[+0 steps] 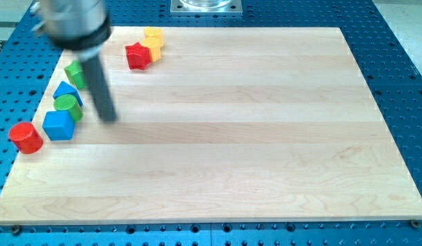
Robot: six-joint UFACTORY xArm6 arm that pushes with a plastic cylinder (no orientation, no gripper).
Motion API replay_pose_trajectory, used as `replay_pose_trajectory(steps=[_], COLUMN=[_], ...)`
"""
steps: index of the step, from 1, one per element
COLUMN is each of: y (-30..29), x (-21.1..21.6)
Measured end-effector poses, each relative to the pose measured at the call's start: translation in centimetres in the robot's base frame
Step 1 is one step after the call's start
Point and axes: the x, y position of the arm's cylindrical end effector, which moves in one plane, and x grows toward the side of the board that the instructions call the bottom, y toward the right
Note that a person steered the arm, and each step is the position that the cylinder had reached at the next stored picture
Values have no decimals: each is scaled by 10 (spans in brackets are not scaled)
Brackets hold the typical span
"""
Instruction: Move the red circle into the green star
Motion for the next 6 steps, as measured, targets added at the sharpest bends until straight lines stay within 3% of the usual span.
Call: replay_pose_trajectory(steps=[1, 2, 6], y=[-68, -121, -77], x=[64, 69, -92])
